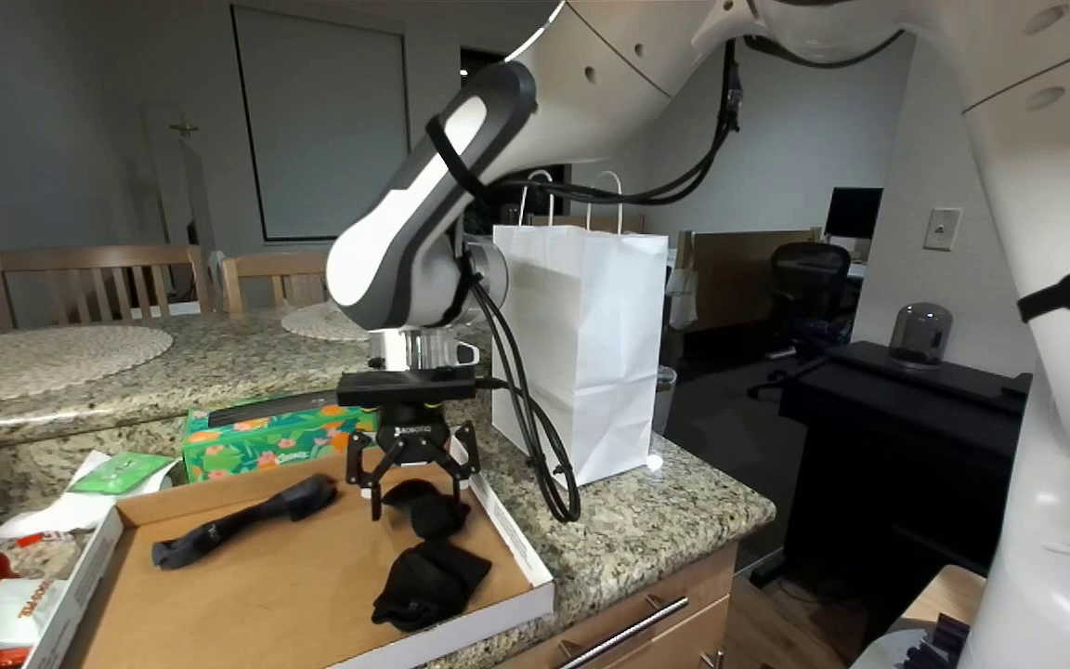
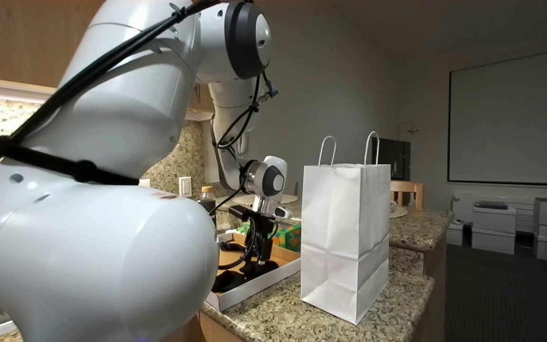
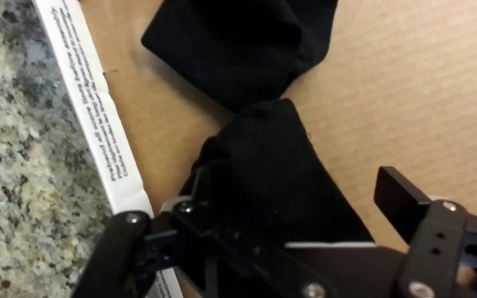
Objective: Put the black socks in the white bag
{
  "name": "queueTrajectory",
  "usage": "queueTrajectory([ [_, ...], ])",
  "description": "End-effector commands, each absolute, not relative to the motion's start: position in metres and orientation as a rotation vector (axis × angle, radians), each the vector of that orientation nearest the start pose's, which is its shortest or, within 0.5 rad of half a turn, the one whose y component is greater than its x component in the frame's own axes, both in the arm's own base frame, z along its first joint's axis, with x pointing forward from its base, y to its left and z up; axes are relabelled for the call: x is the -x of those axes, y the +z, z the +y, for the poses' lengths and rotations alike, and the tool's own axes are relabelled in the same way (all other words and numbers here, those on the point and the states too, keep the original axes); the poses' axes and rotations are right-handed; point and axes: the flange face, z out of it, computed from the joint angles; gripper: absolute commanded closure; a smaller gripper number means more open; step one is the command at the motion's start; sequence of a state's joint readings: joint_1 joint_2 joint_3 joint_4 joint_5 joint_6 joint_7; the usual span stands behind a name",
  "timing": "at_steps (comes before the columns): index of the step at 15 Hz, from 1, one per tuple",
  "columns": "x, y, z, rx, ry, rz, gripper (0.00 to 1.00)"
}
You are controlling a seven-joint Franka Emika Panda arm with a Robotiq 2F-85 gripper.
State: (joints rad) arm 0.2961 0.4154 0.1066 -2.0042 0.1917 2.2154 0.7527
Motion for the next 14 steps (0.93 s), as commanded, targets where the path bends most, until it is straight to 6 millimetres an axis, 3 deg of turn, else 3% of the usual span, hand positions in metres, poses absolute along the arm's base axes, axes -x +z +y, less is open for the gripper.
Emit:
queueTrajectory([
  [1,-0.518,0.224,0.231,2.971,0.432,0.804,0.26],
  [2,-0.516,0.223,0.230,2.973,0.442,0.809,0.29],
  [10,-0.513,0.237,0.219,2.970,0.476,0.860,0.82],
  [12,-0.513,0.249,0.215,2.965,0.494,0.817,0.89],
  [14,-0.515,0.274,0.210,2.981,0.472,0.774,0.90],
])
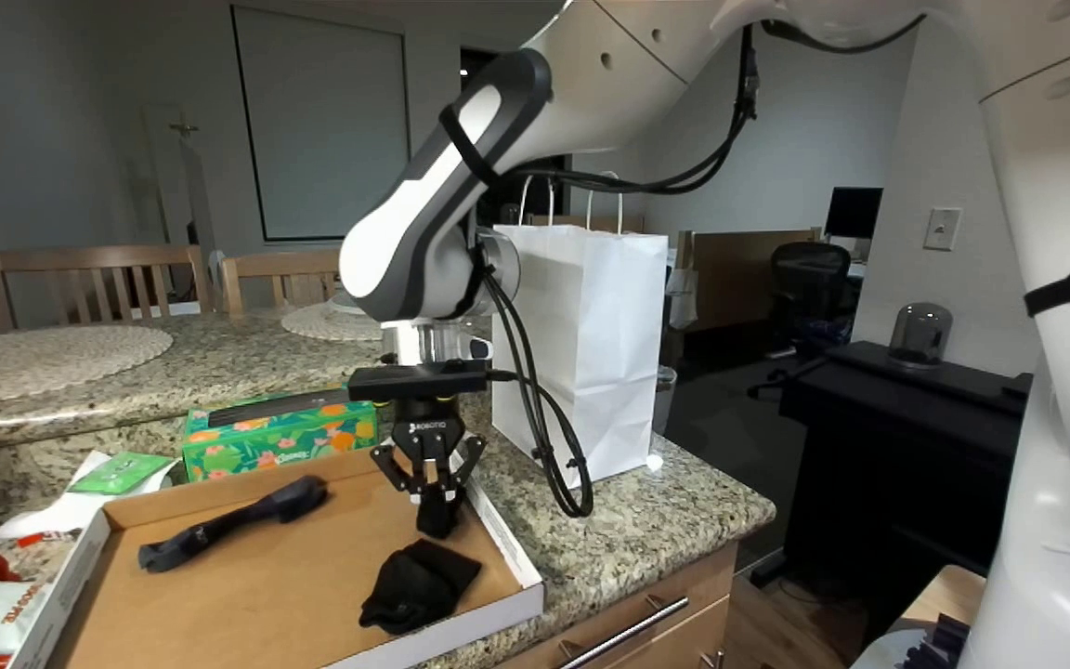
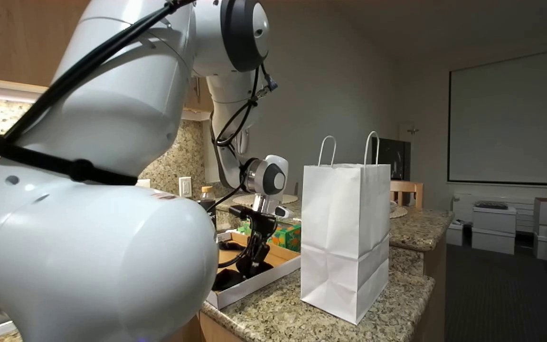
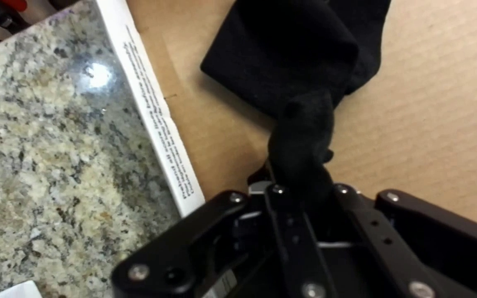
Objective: Put the black socks in the white bag
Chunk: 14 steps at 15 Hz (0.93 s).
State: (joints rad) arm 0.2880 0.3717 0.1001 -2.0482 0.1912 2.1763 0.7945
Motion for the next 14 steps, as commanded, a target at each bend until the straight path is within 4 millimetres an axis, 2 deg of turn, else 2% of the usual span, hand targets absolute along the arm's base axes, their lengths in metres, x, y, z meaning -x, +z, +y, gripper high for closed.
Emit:
queueTrajectory([
  [1,-0.515,0.296,0.207,2.997,0.447,0.740,0.91],
  [5,-0.517,0.391,0.197,3.127,0.244,0.595,0.88],
  [10,-0.508,0.537,0.189,3.212,-0.126,0.316,0.90],
  [12,-0.499,0.597,0.179,3.209,-0.257,0.240,0.90],
  [14,-0.489,0.651,0.160,3.188,-0.329,0.187,0.90],
])
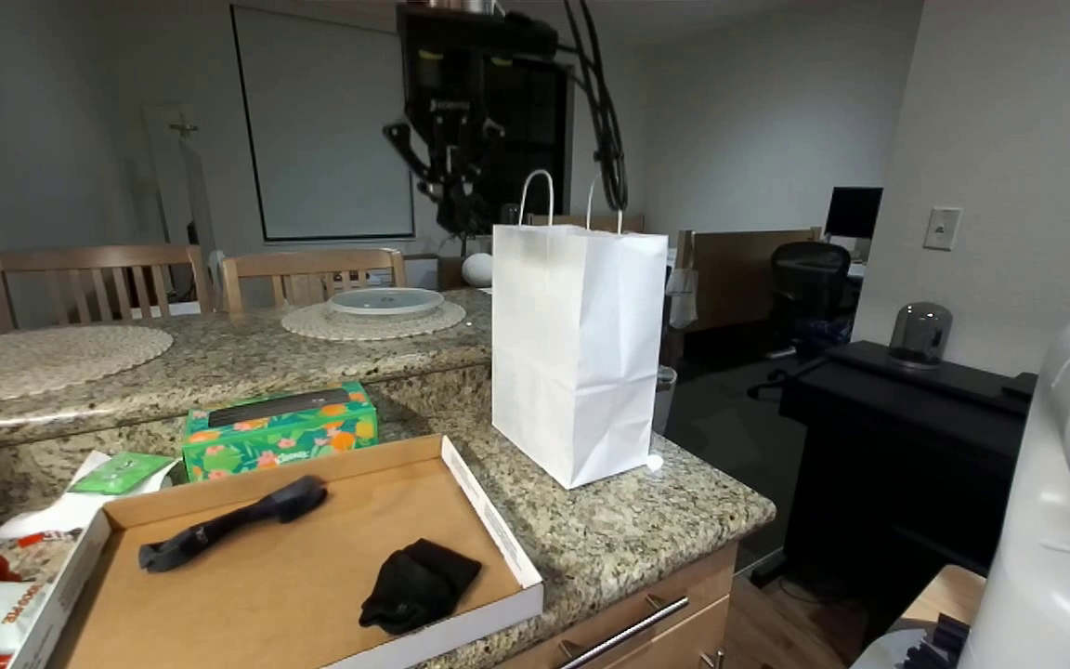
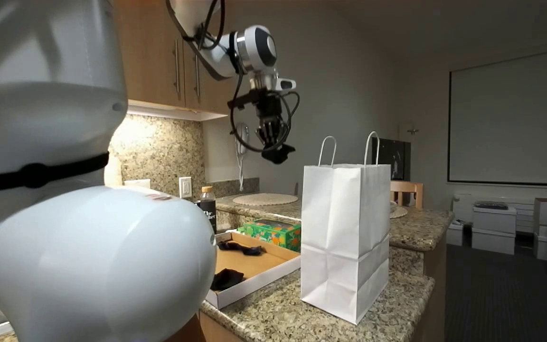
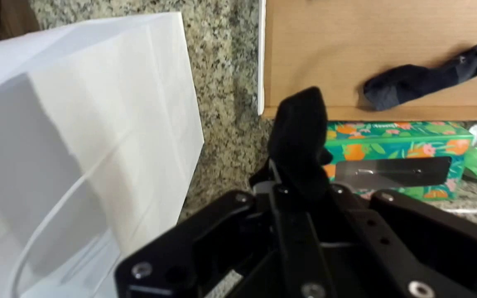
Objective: Put the black socks in the white bag
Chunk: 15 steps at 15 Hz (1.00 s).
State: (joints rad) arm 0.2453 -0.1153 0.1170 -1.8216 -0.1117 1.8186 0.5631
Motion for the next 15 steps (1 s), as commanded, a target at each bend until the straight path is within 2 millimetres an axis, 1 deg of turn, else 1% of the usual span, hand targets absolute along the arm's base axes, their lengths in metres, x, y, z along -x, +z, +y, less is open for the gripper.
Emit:
queueTrajectory([
  [1,-0.483,0.676,0.145,3.174,-0.353,0.166,0.91],
  [2,-0.478,0.702,0.130,3.161,-0.380,0.144,0.90],
  [4,-0.470,0.742,0.087,3.137,-0.423,0.110,0.90],
  [5,-0.467,0.757,0.060,3.121,-0.448,0.104,0.91],
  [6,-0.467,0.766,0.038,3.106,-0.463,0.104,0.91],
  [7,-0.467,0.769,0.014,3.088,-0.467,0.103,0.91],
  [8,-0.469,0.770,-0.008,3.075,-0.461,0.106,0.91],
  [9,-0.474,0.764,-0.025,3.066,-0.432,0.097,0.91],
  [10,-0.478,0.755,-0.040,3.067,-0.394,0.090,0.91],
  [11,-0.485,0.740,-0.048,3.077,-0.338,0.072,0.91],
  [12,-0.491,0.728,-0.054,3.091,-0.287,0.060,0.91],
  [13,-0.499,0.713,-0.054,3.112,-0.222,0.043,0.91],
  [15,-0.516,0.688,-0.049,3.134,-0.117,0.021,0.91],
])
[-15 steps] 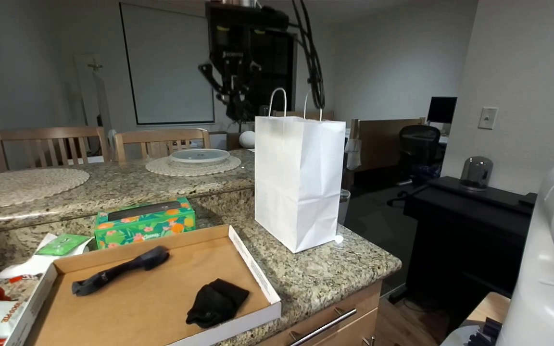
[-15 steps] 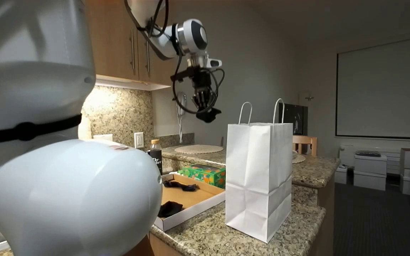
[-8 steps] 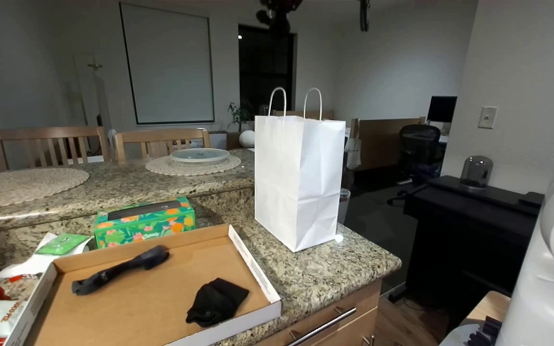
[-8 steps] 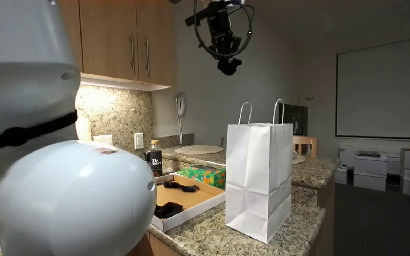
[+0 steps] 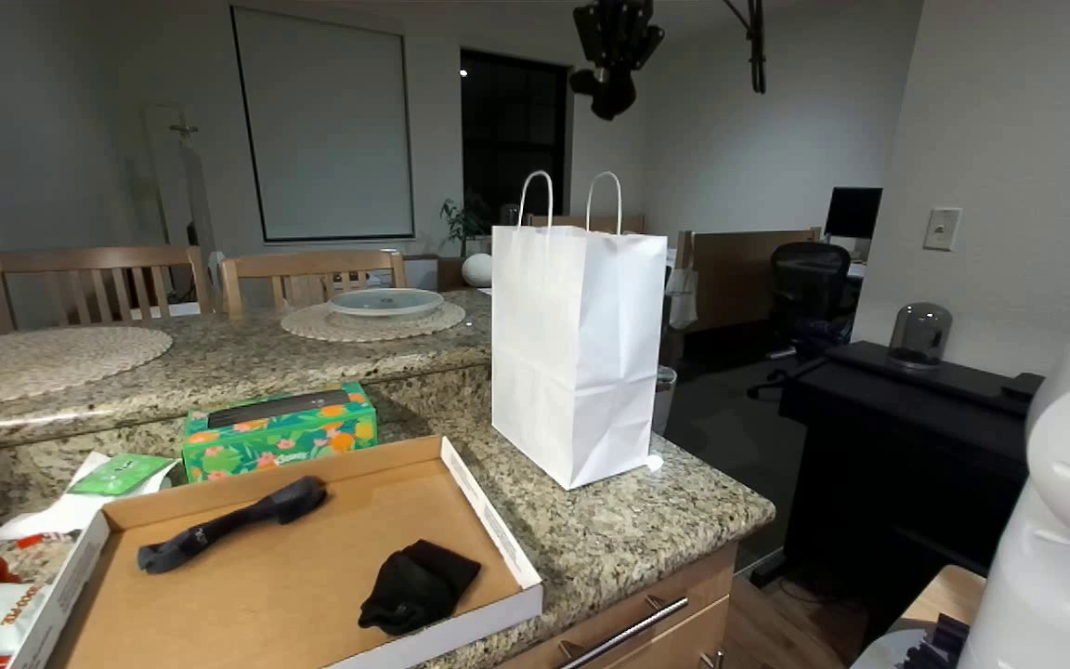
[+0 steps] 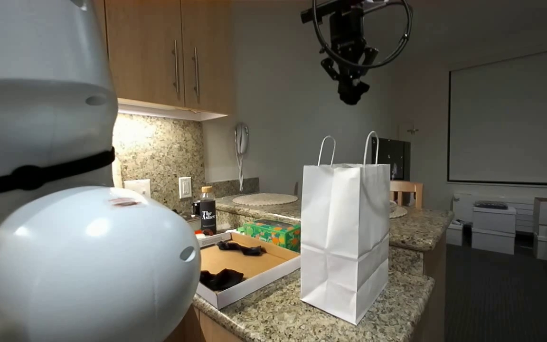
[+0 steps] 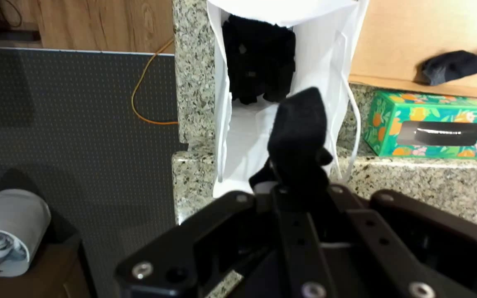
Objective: Put the black socks in the white bag
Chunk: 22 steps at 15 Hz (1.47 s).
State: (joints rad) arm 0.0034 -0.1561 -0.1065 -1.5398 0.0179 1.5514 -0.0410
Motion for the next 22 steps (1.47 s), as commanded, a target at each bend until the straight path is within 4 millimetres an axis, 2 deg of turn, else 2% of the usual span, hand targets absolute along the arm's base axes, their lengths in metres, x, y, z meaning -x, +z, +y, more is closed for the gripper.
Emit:
queueTrajectory([
  [1,-0.523,0.676,-0.047,3.137,-0.075,0.017,0.91],
  [2,-0.532,0.667,-0.043,3.141,-0.043,0.052,0.91],
  [3,-0.537,0.659,-0.040,3.136,-0.013,0.038,0.64],
  [4,-0.543,0.655,-0.037,3.125,-0.008,0.054,0.64],
  [6,-0.548,0.657,-0.032,3.094,-0.022,0.084,0.52],
  [7,-0.548,0.661,-0.029,3.079,-0.036,0.094,0.45],
  [9,-0.542,0.684,-0.017,3.049,-0.116,0.167,0.32],
  [11,-0.532,0.714,0.007,3.024,-0.183,0.235,0.21],
  [13,-0.520,0.735,0.050,3.025,-0.256,0.197,0.08],
  [14,-0.514,0.742,0.083,3.032,-0.288,0.148,0.02],
  [16,-0.508,0.742,0.145,3.036,-0.292,0.035,0.00],
  [17,-0.505,0.735,0.177,3.031,-0.271,-0.030,0.00],
  [19,-0.503,0.708,0.238,3.031,-0.202,-0.161,0.00],
  [22,-0.514,0.646,0.309,3.024,-0.068,-0.315,0.00],
])
